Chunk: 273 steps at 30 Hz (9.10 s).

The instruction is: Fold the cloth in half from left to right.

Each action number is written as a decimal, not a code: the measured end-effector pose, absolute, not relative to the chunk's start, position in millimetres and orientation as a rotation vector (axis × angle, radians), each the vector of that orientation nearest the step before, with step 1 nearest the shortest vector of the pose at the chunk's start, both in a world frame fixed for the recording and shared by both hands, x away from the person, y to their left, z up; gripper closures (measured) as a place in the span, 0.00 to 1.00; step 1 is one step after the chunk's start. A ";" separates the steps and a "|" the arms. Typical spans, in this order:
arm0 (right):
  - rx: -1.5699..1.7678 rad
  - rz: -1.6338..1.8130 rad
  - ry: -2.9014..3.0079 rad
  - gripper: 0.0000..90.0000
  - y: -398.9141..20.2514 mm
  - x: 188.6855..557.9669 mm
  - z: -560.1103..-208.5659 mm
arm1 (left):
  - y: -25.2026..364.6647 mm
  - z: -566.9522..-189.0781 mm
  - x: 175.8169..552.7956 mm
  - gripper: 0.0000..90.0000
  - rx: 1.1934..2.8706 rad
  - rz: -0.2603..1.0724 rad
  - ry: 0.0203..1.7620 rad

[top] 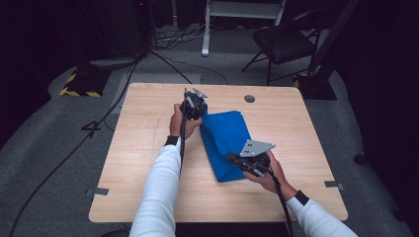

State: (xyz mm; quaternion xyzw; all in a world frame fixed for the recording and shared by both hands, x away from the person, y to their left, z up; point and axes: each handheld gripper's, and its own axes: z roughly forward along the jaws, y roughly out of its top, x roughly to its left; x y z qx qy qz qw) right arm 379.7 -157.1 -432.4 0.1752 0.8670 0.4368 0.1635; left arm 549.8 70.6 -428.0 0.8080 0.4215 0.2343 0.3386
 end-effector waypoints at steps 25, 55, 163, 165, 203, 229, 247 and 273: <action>0.649 1.179 2.447 0.98 -218.3 376.4 -445.1 | 2.7 -436.0 557.8 0.92 2.150 0.588 1.060; 0.771 1.061 2.464 0.98 -239.6 376.5 -461.9 | -26.1 -457.3 566.1 0.50 2.138 0.646 1.160; 0.847 1.041 2.440 0.44 -263.2 412.6 -464.1 | 79.0 -468.7 396.4 0.23 2.310 0.401 0.726; 0.843 1.040 2.431 0.45 -260.8 422.2 -461.7 | 77.3 -467.3 402.3 0.23 2.313 0.436 0.734; 1.072 1.013 2.358 0.50 -199.1 549.0 -472.6 | 54.2 -472.3 546.0 0.26 2.217 0.455 1.108; 1.170 0.962 2.425 0.57 -186.6 565.5 -490.2 | 44.6 -490.1 561.0 0.39 2.211 0.365 1.157; 1.073 0.973 2.437 0.94 -175.7 560.1 -485.3 | 28.0 -483.3 556.7 0.94 2.308 0.416 1.021; 0.947 1.039 2.261 0.94 -180.0 565.2 -419.0 | 23.6 -423.3 565.3 0.94 2.140 0.637 0.988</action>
